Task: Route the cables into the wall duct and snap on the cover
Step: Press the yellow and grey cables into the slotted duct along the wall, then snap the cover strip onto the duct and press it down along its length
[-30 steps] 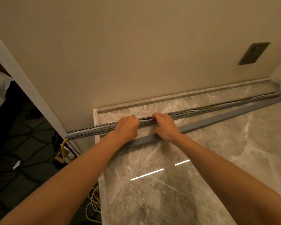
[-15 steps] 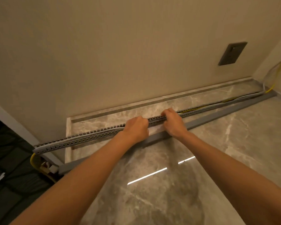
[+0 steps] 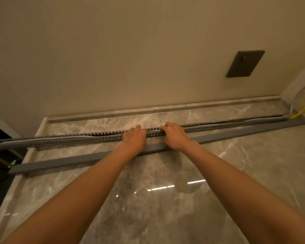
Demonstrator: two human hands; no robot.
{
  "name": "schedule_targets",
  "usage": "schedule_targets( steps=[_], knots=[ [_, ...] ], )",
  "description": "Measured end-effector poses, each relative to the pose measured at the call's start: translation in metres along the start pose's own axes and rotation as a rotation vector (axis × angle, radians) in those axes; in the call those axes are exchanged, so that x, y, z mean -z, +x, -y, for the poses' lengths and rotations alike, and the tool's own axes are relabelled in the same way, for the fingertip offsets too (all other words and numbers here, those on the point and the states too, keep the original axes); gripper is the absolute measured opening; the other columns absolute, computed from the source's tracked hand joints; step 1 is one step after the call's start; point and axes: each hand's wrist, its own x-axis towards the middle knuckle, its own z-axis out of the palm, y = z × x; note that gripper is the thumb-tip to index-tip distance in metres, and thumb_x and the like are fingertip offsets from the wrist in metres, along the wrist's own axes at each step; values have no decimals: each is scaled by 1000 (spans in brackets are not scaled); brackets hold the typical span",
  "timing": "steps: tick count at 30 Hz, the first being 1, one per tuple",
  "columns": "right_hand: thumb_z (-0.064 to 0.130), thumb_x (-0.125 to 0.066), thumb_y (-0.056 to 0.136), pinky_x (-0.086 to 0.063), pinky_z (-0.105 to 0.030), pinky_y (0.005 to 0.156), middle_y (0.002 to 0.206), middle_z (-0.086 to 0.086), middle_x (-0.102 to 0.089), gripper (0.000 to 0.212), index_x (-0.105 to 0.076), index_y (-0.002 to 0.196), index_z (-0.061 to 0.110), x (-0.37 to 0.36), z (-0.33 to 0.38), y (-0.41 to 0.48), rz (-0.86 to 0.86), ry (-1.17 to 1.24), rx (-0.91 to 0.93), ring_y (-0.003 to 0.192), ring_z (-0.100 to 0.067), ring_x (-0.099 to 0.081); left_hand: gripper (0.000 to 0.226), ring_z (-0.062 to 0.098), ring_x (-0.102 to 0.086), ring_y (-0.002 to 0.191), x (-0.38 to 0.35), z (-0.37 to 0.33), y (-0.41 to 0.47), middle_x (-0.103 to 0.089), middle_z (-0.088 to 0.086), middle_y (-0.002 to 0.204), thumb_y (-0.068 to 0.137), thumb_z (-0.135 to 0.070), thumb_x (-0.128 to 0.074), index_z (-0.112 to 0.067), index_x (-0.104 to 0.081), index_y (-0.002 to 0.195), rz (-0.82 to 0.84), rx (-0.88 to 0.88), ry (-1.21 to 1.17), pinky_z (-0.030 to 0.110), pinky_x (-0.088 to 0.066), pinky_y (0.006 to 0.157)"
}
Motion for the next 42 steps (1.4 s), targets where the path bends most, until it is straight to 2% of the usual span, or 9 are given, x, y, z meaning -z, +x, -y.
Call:
schedule_targets(
  steps=[5, 8, 10, 14, 19, 24, 29, 35, 42],
  knots=[
    [-4, -47, 85, -36, -38, 107, 134, -15, -48, 47, -49, 132, 3, 2, -25, -17, -13, 151, 80, 125, -31, -44, 31, 33, -48, 117, 16, -23, -9, -48, 17, 128, 93, -4, -46, -2, -50, 124, -51, 8, 99, 42, -44, 94],
    [-6, -48, 85, -36, -35, 107, 130, -14, -50, 41, -54, 124, 3, 2, -63, -39, -141, 245, -62, 125, -29, -45, 25, 34, -51, 111, 21, -53, -5, -52, 19, 122, 93, -5, -45, 1, -53, 116, -132, -164, 28, 42, -46, 86],
    [-1, -48, 87, -35, -36, 108, 134, -14, -50, 40, -53, 126, 6, -1, -92, -55, -119, 180, -160, 127, -29, -45, 29, 35, -51, 113, 17, -78, 1, -52, 19, 124, 95, -18, -49, -1, -52, 118, -54, -262, -50, 43, -45, 89],
    [2, -45, 90, -24, -40, 119, 156, -10, -25, 59, -27, 146, 8, -5, -140, -83, -34, 105, -275, 144, -24, -26, 48, 34, -41, 123, -5, -116, 7, -42, 18, 134, 90, -29, -58, -6, -43, 130, 58, -368, -90, 43, -39, 101],
    [5, -44, 93, -20, -35, 121, 160, -7, -14, 62, -17, 149, 12, -1, -167, -97, 9, 117, -280, 147, -21, -19, 49, 35, -40, 123, -11, -148, 18, -39, 18, 136, 93, -35, -51, -6, -41, 131, 13, -337, -199, 45, -37, 102],
    [5, -42, 94, -23, -35, 119, 157, -11, -24, 56, -24, 147, 8, 5, -205, -96, -29, 138, -262, 144, -24, -27, 44, 37, -36, 128, -6, -207, 37, -37, 20, 140, 95, -25, -50, -3, -40, 132, 16, -312, -222, 46, -35, 105],
    [6, -42, 95, -22, -35, 120, 158, -12, -21, 57, -23, 148, 6, 19, -289, -96, -35, 80, -337, 145, -24, -24, 40, 37, -38, 127, -1, -269, 60, -39, 20, 137, 95, -27, -51, -3, -46, 126, 16, -251, -274, 47, -35, 105],
    [4, -45, 91, -33, -39, 112, 145, -13, -41, 48, -41, 138, 7, 37, -375, -86, -53, -28, -236, 131, -30, -42, 47, 35, -35, 130, 7, -363, 88, -36, 18, 140, 92, -28, -56, -5, -42, 131, 4, -168, -254, 45, -33, 108],
    [28, -60, 89, -38, -38, 103, 130, -13, -49, 43, -53, 124, 5, 44, -439, -87, -47, 20, -174, 122, -30, -47, 46, 33, -48, 121, 22, -404, 111, -49, 17, 131, 89, -32, -61, -5, -51, 124, 88, -60, -181, 43, -41, 102]
  ],
)
